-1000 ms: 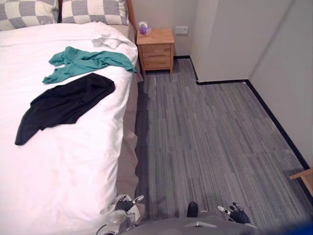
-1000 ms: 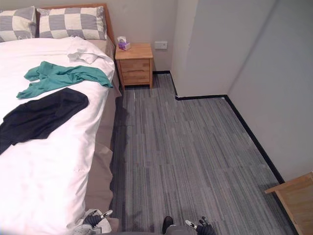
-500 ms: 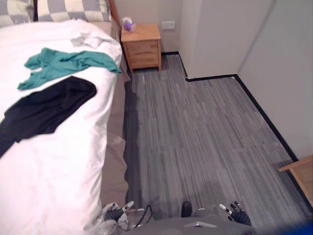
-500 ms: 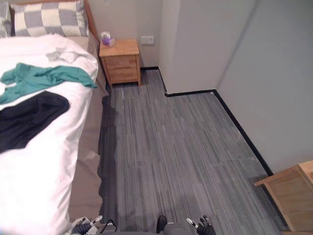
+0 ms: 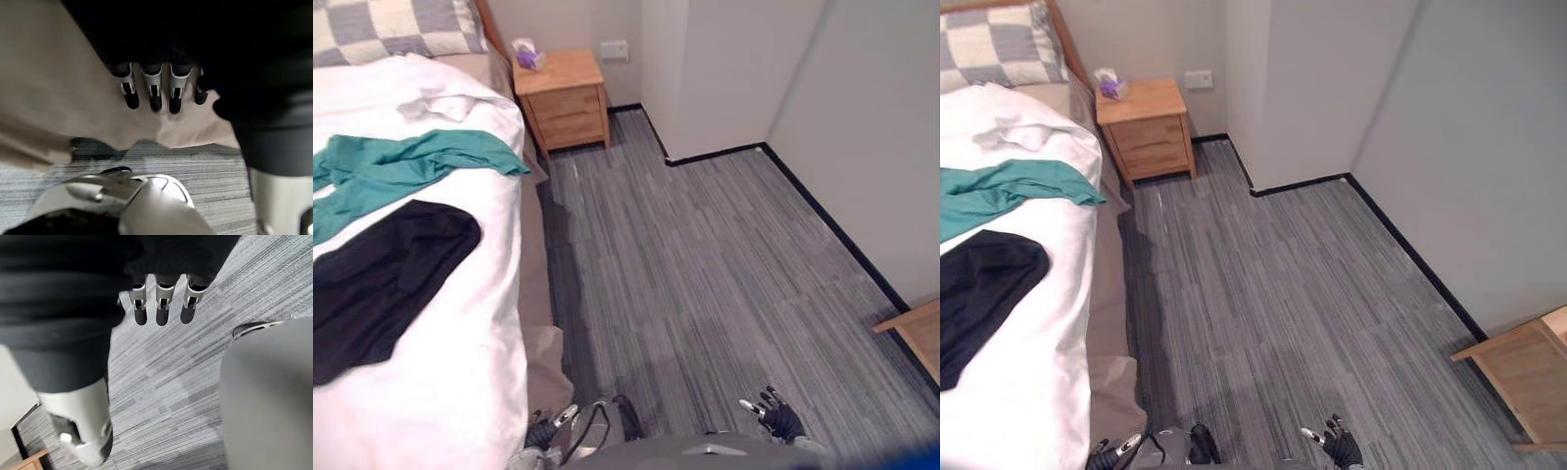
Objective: Tidy the bed and pick cloth on bed and put in laundry
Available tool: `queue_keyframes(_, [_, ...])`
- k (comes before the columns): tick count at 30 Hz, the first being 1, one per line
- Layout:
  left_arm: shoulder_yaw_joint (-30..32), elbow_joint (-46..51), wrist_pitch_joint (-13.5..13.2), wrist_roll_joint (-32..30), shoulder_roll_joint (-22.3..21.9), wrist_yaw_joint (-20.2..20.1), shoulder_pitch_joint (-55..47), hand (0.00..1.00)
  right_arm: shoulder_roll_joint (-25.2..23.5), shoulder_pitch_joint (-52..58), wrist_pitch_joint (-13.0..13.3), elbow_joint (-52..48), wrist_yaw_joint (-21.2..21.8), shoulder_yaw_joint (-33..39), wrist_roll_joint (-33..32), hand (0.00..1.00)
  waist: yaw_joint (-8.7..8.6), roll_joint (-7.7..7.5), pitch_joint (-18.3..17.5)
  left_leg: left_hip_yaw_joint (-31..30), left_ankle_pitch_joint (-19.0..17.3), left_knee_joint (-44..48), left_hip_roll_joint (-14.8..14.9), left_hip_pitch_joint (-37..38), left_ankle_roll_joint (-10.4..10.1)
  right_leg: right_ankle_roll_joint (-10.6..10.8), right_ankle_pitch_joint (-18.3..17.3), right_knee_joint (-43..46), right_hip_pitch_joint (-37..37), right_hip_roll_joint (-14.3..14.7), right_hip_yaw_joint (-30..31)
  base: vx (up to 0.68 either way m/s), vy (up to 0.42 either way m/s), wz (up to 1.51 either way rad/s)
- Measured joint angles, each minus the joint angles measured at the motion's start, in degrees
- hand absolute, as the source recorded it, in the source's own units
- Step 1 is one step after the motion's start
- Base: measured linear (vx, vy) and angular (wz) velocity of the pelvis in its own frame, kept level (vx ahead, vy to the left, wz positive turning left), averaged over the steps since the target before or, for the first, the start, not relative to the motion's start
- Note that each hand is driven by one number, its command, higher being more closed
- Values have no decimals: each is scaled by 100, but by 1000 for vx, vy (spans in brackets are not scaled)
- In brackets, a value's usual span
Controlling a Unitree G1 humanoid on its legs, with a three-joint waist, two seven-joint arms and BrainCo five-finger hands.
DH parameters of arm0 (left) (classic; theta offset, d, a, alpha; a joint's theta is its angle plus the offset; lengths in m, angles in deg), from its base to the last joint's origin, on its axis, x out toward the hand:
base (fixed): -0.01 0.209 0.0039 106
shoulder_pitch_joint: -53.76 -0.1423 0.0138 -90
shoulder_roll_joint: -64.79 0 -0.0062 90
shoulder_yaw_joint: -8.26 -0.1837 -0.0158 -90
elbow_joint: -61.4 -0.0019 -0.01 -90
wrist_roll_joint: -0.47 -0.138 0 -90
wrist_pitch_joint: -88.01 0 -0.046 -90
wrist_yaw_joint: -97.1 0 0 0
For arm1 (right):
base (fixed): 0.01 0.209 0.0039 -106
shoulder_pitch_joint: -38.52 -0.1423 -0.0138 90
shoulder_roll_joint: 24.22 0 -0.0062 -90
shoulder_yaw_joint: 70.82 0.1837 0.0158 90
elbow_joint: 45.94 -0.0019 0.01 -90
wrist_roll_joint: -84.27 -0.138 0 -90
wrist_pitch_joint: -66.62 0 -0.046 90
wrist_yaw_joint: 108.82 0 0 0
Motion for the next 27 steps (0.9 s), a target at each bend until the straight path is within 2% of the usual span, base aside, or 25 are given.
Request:
queue_keyframes(1, [-5,-9,14,-10,9,-7,5,0,11,-27,-18,47,-11,20,4,0,-3,-3,-2,-4,-73,15,-18,50,12,51,-118,372,-56,-31,-42,312,130,-1])
queue_keyframes(3, [-170,-49,34,-37,113,-29,-10,0,9,-60,-76,231,-85,110,105,0,-44,-62,-80,-201,-230,-106,-236,275,7,194,-243,2116,-590,-273,-55,293,101,28])
queue_keyframes(4, [-292,-85,34,-51,178,-69,-10,0,-9,-55,-71,278,-103,170,105,0,-116,-96,-96,-302,-230,-207,-334,366,7,248,-141,2660,-765,-369,-35,400,79,81])
queue_keyframes(5, [-453,-138,32,-96,266,-128,2,0,-60,-43,-61,319,-131,276,88,0,-208,-150,-109,-532,-228,-426,-517,630,6,462,135,3679,-1165,-526,99,456,21,101])
queue_keyframes(6, [-507,-161,28,-178,274,-117,47,0,-74,7,-60,346,-154,303,64,0,-277,-148,-108,-730,-223,-617,-611,909,-3,464,106,4462,-1449,-595,137,416,-18,96])
queue_keyframes(8, [-592,-191,26,-273,282,-58,83,0,-79,21,-49,295,-167,338,19,0,-280,-135,-88,-937,-167,-829,-647,1302,34,323,-274,5036,-1880,-592,93,391,-90,80])
queue_keyframes(9, [-660,-192,28,-256,290,19,108,0,-74,53,-34,264,-163,352,-40,0,-326,-117,-70,-1111,-173,-953,-607,1542,27,117,-467,4949,-2120,-509,23,377,-152,83])
queue_keyframes(10, [-666,-193,30,-249,279,22,133,0,-72,53,-31,239,-162,360,-68,0,-372,-95,-57,-1222,-185,-996,-552,1642,6,55,-557,4808,-2217,-449,-44,373,-216,99])
queue_keyframes(11, [-664,-192,36,-238,229,30,192,0,-66,54,-26,176,-163,389,-175,0,-455,-4,-11,-1441,-213,-1103,-369,1859,-60,-40,-641,4287,-2405,-266,-143,371,-266,107])
queue_keyframes(12, [-659,-187,41,-241,177,23,260,0,-107,91,-23,55,-171,430,-280,0,-498,81,33,-1636,-262,-1195,-159,2025,-237,-49,-591,3526,-2549,-131,-209,357,-289,105])
queue_keyframes(13, [-657,-184,43,-243,176,14,291,0,-147,126,-18,5,-174,429,-358,0,-507,80,31,-1737,-290,-1244,-91,2098,-324,-36,-459,3032,-2616,-116,-209,371,-332,87])
queue_keyframes(14, [-650,-174,45,-243,201,4,335,0,-196,188,-1,-44,-182,426,-459,0,-497,23,24,-1859,-345,-1302,-44,2194,-458,-12,-135,2238,-2635,-124,-174,424,-389,67])
queue_keyframes(15, [-633,-142,45,-243,267,0,350,0,-271,260,23,-52,-189,424,-480,0,-473,-134,-1,-1976,-458,-1299,-60,2297,-661,-18,325,1192,-2582,-165,0,584,-459,69])
queue_keyframes(16, [-610,-200,94,-247,133,5,420,0,-151,268,19,12,-205,488,-561,0,-400,34,66,-2070,-561,-1213,176,2443,-837,-218,984,1157,-2353,6,-163,499,-362,49])
queue_keyframes(18, [-623,-81,59,-249,-10,0,441,0,-130,263,32,-3,-201,529,-574,0,-434,133,88,-2081,-441,-1192,184,2349,-816,-326,762,1444,-2325,44,-191,379,-275,41])
queue_keyframes(19, [-620,-56,20,-249,-46,1,493,0,-132,265,15,-31,-224,504,-573,0,-442,145,102,-2074,-338,-1149,235,2400,-871,-408,387,1891,-2323,51,-184,299,-257,39])
queue_keyframes(20, [-619,-57,16,-249,-65,3,539,0,-126,266,11,-39,-236,443,-572,0,-441,142,108,-2100,-308,-1119,266,2457,-901,-434,213,2097,-2325,51,-180,259,-262,30])
queue_keyframes(21, [-618,-49,4,-247,-133,3,603,0,-118,256,-9,-40,-255,368,-575,0,-415,76,111,-2111,-309,-1010,318,2550,-908,-458,-154,2404,-2342,56,-171,250,-256,15])
queue_keyframes(23, [-574,-37,-7,-257,-256,8,602,0,-123,221,-116,-42,-317,246,-573,0,-429,5,58,-2226,-302,-602,427,2482,-899,-504,-610,2636,-2290,93,-211,261,-272,4])
queue_keyframes(24, [-544,34,-7,-246,-268,11,559,0,-97,236,-193,-61,-318,240,-539,0,-434,67,5,-2350,-236,110,610,2190,-804,-563,-727,2636,-2212,220,-233,222,-245,-5])
queue_keyframes(25, [-509,35,-7,-247,-271,11,556,0,-89,258,-231,-102,-316,239,-511,0,-447,67,-31,-2463,-187,585,701,1952,-769,-578,-774,2614,-2164,286,-268,255,-281,-4])
queue_keyframes(26, [-363,57,-38,-248,-301,9,545,0,-81,303,-243,-179,-311,240,-451,0,-455,111,-35,-2757,121,1691,895,1387,-815,-611,-895,2552,-2032,415,-362,176,-175,10])
queue_keyframes(27, [-191,66,-87,-233,-307,5,501,0,-28,303,-234,-204,-302,219,-416,0,-444,169,-15,-2926,689,2756,1140,870,-847,-713,-989,2353,-1789,612,-406,259,-190,12])
